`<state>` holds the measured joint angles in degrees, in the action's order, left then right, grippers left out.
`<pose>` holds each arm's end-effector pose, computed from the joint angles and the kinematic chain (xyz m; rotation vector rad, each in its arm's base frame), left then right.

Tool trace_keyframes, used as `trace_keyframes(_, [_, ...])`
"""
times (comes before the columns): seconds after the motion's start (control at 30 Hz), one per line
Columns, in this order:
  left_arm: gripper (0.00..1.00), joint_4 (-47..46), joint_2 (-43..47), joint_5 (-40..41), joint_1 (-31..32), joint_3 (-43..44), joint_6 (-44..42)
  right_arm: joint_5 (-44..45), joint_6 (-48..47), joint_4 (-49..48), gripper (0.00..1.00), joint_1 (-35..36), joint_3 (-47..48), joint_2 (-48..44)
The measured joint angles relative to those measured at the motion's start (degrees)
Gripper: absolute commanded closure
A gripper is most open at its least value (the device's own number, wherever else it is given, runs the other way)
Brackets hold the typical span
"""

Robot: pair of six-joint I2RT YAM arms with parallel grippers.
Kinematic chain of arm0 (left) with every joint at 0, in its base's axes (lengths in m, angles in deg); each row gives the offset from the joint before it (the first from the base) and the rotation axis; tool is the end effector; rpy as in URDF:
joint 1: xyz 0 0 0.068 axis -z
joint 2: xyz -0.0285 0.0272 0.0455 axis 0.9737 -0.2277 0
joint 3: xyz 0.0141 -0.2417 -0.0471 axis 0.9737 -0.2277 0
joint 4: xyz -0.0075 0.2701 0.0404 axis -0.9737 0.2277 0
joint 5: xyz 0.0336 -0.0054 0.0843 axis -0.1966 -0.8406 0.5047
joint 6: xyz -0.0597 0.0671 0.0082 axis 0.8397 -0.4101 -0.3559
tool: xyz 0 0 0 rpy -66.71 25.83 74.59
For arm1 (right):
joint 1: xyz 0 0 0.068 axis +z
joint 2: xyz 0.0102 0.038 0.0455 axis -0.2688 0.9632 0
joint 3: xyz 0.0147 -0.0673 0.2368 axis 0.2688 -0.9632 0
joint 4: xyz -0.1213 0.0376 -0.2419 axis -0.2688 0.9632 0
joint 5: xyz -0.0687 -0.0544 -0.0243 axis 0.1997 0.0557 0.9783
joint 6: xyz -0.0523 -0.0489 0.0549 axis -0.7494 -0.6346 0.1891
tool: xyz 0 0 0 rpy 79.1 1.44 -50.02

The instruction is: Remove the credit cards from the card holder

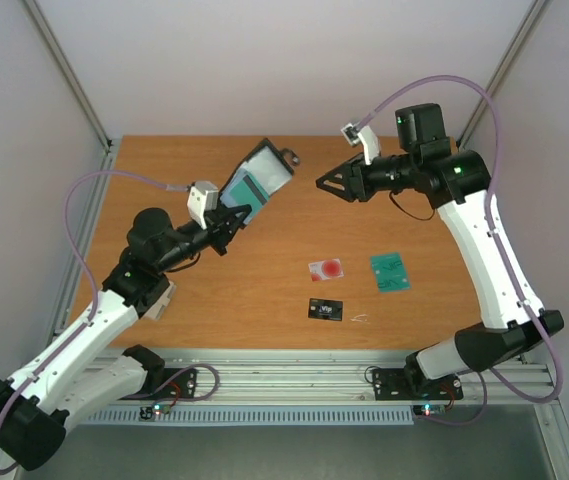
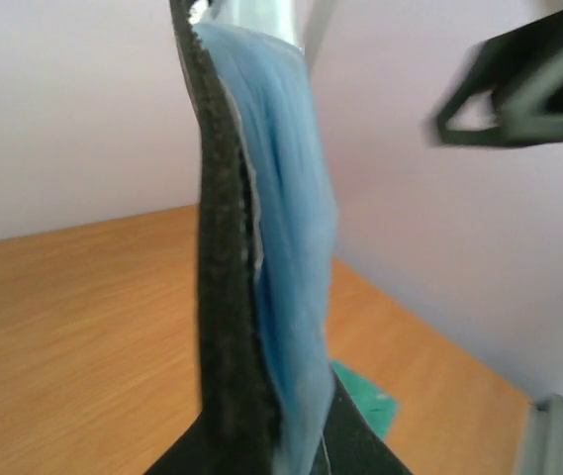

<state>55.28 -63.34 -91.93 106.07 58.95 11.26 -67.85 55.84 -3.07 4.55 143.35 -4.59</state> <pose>0.2301 -0.1696 0.3201 0.5581 1.5604 -0.9704 0.2775 0.1610 0.4108 -1.2606 1.7506 0.7576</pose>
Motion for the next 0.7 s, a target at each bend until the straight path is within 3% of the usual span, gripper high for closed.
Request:
trace_keyframes(0.07, [1.00,3.1,0.0,5.7,0.2,0.0,-1.3,0.7,1.2,-0.6,0.61,0.5,0.1,-1.2])
trace_keyframes(0.17, [1.00,6.9,-0.1,12.0,0.7,0.0,-3.2,1.2,1.3,-1.7,0.61,8.1,0.4,-2.7])
trace_keyframes(0.27, [1.00,8.1,-0.3,13.4,0.9,0.0,-4.0,-2.4,1.6,-6.6,0.63,16.7,-1.0,-3.1])
trace_keyframes(0.33, [1.00,7.1,-0.3,12.0,0.9,0.0,-4.0,-4.6,2.5,-10.4,0.65,18.2,-2.8,-3.2])
trace_keyframes(0.57, [1.00,-3.1,-0.4,-3.3,1.0,-0.2,-1.6,-10.2,6.3,-18.5,0.61,11.3,-3.4,2.3])
trace_keyframes(0.7, [1.00,-5.5,-0.6,-7.6,1.1,-0.2,-1.0,-12.7,6.4,-18.6,0.59,7.7,-3.4,3.4])
